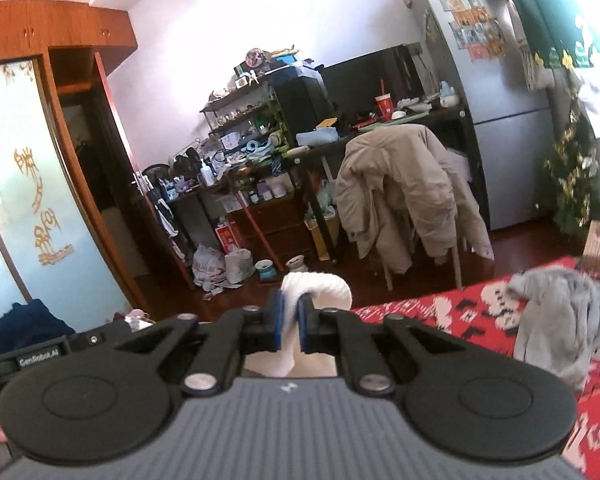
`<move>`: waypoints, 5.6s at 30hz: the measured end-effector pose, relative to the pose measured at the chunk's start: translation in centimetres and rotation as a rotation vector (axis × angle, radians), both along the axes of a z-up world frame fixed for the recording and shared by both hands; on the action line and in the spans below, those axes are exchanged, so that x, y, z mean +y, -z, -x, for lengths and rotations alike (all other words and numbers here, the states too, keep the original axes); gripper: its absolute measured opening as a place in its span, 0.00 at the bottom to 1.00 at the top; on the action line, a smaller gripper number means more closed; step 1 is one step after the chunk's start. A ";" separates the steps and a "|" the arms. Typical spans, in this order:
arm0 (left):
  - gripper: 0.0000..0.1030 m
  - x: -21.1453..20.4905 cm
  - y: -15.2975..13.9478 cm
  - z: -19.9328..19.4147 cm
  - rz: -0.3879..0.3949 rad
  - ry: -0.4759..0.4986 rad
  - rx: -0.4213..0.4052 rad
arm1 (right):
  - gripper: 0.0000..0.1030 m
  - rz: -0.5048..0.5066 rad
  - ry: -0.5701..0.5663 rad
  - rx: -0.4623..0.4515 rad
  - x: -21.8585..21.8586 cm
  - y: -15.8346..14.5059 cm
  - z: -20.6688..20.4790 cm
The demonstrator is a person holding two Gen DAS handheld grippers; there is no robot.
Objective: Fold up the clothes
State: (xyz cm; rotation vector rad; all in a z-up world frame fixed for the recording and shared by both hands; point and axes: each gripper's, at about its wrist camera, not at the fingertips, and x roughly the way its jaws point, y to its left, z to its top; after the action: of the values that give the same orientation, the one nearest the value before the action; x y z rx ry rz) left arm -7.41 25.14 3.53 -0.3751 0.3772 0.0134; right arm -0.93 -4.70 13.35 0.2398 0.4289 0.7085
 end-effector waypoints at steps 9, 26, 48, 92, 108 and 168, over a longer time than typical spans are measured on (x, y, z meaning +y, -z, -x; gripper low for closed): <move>0.05 1.3 0.7 -9.3 0.000 -0.013 0.061 | 0.08 0.076 0.040 0.087 3.5 2.8 -10.0; 0.09 4.9 12.2 -26.6 0.130 -0.087 0.403 | 0.09 0.271 0.147 0.190 14.3 17.0 -29.7; 0.52 -1.8 11.3 -7.2 0.241 0.096 0.394 | 0.69 0.247 -0.014 0.231 2.3 13.4 -11.9; 0.07 -7.0 10.4 -3.1 0.211 -0.001 0.280 | 0.04 0.222 0.292 0.191 -10.3 15.0 -6.5; 0.09 3.4 8.3 -0.6 0.157 -0.065 0.290 | 0.04 0.026 0.073 0.316 -5.4 11.1 -0.8; 0.25 6.4 12.2 8.8 0.191 -0.162 0.395 | 0.13 0.172 0.090 0.505 -9.0 20.7 3.5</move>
State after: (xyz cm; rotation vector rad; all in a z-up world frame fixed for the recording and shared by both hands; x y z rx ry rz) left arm -16.21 31.53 -8.69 -0.5936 0.7411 0.2131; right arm -4.42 -13.65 -7.33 0.2732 0.9500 0.5141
